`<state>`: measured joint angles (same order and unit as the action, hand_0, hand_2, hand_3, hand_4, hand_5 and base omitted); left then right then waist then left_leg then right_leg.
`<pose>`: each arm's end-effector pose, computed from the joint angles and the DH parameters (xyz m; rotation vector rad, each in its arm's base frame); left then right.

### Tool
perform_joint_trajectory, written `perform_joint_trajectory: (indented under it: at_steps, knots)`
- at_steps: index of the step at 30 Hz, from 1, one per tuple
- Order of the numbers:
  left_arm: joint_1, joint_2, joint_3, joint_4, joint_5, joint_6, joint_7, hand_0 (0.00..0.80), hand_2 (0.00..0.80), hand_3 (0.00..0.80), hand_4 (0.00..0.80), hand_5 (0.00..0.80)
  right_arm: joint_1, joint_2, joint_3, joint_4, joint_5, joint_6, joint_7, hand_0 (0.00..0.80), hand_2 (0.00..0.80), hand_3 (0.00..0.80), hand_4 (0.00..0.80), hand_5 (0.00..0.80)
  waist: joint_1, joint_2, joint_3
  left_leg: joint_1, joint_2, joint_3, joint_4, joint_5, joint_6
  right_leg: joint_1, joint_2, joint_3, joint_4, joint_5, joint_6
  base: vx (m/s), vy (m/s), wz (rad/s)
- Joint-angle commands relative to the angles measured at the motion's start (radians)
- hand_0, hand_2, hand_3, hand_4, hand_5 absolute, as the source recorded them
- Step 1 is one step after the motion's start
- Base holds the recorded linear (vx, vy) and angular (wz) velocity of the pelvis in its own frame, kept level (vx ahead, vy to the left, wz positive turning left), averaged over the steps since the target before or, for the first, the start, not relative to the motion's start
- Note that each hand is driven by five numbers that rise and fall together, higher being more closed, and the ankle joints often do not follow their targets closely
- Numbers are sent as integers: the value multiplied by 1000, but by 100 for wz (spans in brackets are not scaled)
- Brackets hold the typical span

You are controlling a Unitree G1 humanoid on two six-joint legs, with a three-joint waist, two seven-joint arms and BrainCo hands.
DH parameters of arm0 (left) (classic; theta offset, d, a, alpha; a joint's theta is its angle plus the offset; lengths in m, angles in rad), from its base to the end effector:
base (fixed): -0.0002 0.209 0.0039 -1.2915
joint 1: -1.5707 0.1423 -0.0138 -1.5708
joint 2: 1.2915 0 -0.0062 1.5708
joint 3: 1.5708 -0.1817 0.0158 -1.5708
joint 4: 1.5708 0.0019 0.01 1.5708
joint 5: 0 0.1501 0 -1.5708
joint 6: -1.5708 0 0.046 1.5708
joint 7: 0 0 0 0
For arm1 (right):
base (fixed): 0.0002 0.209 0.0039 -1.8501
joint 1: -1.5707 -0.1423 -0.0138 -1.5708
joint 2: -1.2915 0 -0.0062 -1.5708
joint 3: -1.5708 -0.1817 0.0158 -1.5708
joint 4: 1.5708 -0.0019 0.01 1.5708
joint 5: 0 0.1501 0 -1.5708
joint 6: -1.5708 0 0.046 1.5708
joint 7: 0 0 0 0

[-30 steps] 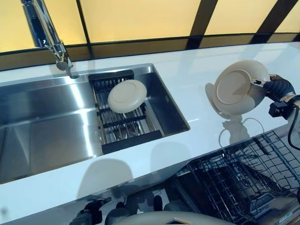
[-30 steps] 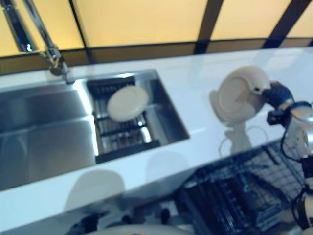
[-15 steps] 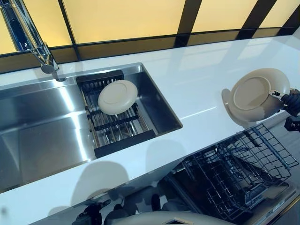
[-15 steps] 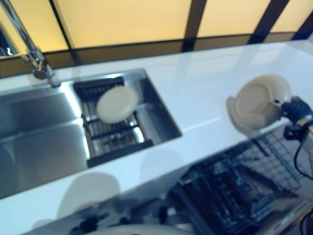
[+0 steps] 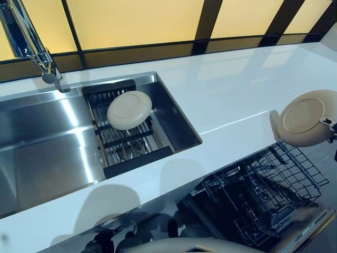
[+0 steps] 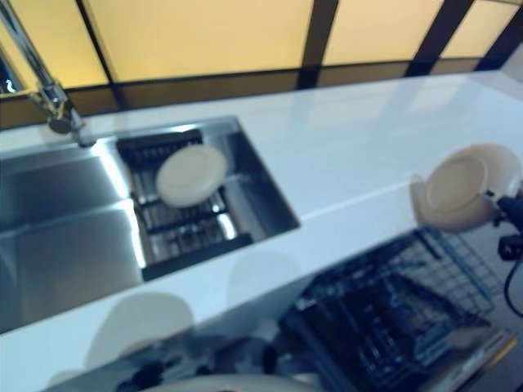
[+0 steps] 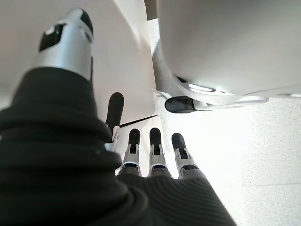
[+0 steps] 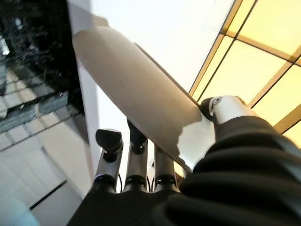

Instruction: Take plates into dishwasher

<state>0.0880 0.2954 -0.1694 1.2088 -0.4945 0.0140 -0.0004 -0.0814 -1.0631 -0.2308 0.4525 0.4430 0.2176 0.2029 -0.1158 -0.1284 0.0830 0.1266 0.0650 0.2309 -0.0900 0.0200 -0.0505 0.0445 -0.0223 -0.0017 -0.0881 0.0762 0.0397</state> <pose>0.0445 0.2446 -0.1242 -0.0753 1.2673 0.3538 0.1968 -0.4068 0.1514 -0.4465 0.3477 -0.3386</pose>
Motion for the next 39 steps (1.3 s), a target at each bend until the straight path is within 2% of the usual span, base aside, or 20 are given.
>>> perform_joint_trajectory:
  at_steps: [1, 5, 9, 14, 16, 24, 29, 39]
  knots:
    - [-106, 56, 54, -7, -21, -64, -1, 0, 0, 0, 0, 0, 39, -51, 4, 40, -67, -18, -31, 800, 800, 800, 800, 800, -9, -5, 5, 15, 39, -16, 3, -42, -1, 6, -78, 26, 8, 29, 118, -16, -20, -5]
    - [-104, 59, 55, -5, -23, -66, -8, 0, 0, 0, 0, 0, 65, -74, -49, 73, -75, -36, -65, 800, 800, 800, 800, 800, -14, -8, 6, 15, 41, -14, 3, -43, -1, 4, -73, 31, 8, 32, 120, -9, -6, -9]
    - [-104, 58, 41, -9, -28, -67, -10, 0, 0, 0, 0, 0, 93, -108, -86, 156, -150, -97, -70, 800, 800, 800, 800, 800, -13, -8, 4, 14, 40, -12, 3, -43, 0, 1, -73, 34, 8, 33, 122, -3, 10, -5]
    - [-109, 64, 35, -14, -28, -60, -9, 0, 0, 0, 0, 0, 119, -136, -74, 163, -263, -131, -47, 800, 800, 800, 800, 800, -15, -13, 4, 11, 40, -10, 3, -40, 1, -5, -72, 38, 10, 37, 124, 0, 0, 0]
    - [-115, 65, 39, -14, -22, -55, -9, 0, 0, 0, 0, 0, 120, -136, -55, 160, -298, -166, -27, 800, 800, 800, 800, 800, -16, -15, 5, 10, 41, -10, 3, -41, 2, -7, -71, 40, 11, 36, 124, 0, 0, 0]
    - [-125, 53, 59, -17, -7, -43, 0, 0, 0, 0, 0, 0, 119, -87, 43, -36, -339, -190, 75, 800, 800, 800, 800, 800, -28, -14, -1, 13, 39, -9, 3, -41, 3, -7, -70, 43, 11, 34, 122, -5, -2, -4]
    - [-131, 42, 59, -11, -5, -47, 6, 0, 0, 0, 0, 0, 90, -34, 108, -89, -359, -228, 117, 800, 800, 800, 800, 800, -25, -8, -4, 13, 36, -13, 3, -45, 3, -2, -74, 37, 8, 29, 121, 0, 0, 0]
    - [-135, 33, 76, 2, 8, -48, 9, 0, 0, 0, 0, 0, 79, 35, 179, -171, -404, -242, 165, 800, 800, 800, 800, 800, -15, -2, -3, 14, 31, -15, 3, -45, 3, 2, -82, 22, 10, 25, 122, 0, 0, 0]
